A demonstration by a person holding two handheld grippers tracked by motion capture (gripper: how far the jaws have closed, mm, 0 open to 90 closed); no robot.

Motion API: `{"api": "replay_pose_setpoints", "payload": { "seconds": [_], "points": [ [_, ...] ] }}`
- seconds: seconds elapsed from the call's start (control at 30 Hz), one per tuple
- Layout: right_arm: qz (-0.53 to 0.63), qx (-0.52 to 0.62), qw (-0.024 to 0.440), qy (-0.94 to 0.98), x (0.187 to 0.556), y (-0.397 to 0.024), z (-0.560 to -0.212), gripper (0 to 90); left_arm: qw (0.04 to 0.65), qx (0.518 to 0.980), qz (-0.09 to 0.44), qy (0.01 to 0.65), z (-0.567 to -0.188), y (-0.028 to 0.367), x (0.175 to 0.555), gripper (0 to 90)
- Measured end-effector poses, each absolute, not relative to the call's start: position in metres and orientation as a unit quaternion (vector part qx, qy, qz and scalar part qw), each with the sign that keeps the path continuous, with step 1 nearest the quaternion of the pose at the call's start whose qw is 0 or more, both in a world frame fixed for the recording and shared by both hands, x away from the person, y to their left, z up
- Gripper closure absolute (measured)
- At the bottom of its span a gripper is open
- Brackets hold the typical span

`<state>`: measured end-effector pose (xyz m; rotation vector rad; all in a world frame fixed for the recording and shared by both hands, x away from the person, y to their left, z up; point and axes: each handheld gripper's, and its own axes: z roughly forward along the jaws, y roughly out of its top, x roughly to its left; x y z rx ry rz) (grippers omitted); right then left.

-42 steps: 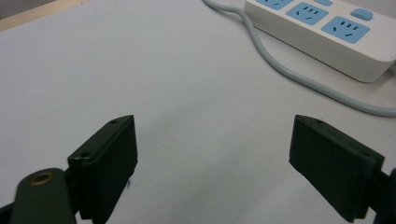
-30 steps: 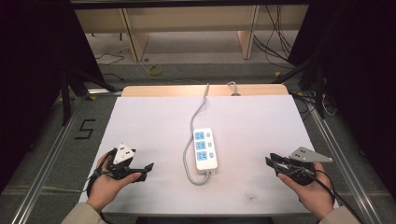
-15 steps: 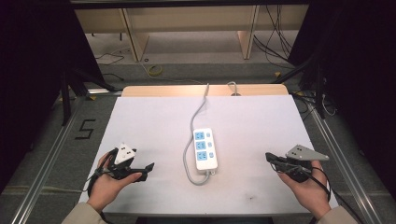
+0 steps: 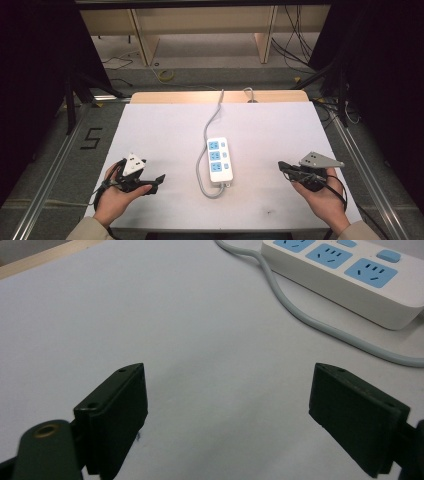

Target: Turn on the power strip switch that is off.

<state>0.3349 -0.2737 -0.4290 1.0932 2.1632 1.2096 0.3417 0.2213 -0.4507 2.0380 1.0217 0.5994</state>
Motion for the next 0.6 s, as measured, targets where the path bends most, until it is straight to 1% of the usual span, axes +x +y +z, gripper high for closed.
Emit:
{"api": "replay_pose_setpoints", "payload": {
  "seconds": [0.6],
  "points": [
    [0.442, 0.394, 0.206, 0.779, 0.3375, -0.2685, -0.4263, 90.0, 0.382, 0.799, 0.236, 0.4, -0.4508, 0.2205, 0.3415, 15.5]
  ]
}}
